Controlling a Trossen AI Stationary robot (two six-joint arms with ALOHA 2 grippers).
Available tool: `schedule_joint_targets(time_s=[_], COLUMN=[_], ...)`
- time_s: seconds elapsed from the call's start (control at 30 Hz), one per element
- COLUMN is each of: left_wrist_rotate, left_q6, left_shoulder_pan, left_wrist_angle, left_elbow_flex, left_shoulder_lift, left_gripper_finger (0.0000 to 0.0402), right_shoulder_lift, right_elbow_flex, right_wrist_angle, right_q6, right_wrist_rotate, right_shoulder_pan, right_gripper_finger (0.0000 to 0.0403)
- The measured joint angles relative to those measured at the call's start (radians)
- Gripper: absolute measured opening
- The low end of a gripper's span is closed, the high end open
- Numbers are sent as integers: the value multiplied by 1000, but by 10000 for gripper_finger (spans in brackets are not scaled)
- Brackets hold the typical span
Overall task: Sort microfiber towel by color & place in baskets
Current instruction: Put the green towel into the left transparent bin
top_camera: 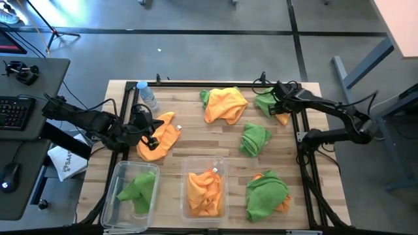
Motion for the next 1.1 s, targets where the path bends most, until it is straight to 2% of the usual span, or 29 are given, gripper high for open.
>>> schedule_joint_targets(time_s=[0.1, 0.23, 0.3, 0.43, 0.6, 0.83, 1.1], left_wrist_rotate=[0, 0, 1, 25, 45, 33, 30], left_q6=[-10, -37, -37, -47, -54, -53, -36], left_shoulder_pan=[0, 0, 0, 0, 0, 0, 0], left_wrist_angle=[0, 0, 0, 0, 0, 0, 0], left_elbow_flex=[0, 0, 0, 0, 0, 0, 0], left_shoulder_lift=[0, 0, 0, 0, 0, 0, 0], left_gripper_finger=[0, 0, 0, 0, 0, 0, 0], right_shoulder_lift=[13, 6, -12, -86, -269, -499, -546], right_elbow_flex=[0, 0, 0, 0, 15, 166, 371], right_wrist_angle=[-18, -41, -47, -97, -130, -108, 22], right_q6=[-8, -38, -58, -58, -88, -80, -182], right_wrist_rotate=[0, 4, 3, -1, -10, -9, 12], right_shoulder_pan=[0, 0, 0, 12, 63, 152, 188], right_gripper_finger=[114, 29, 10, 15, 5, 2, 1])
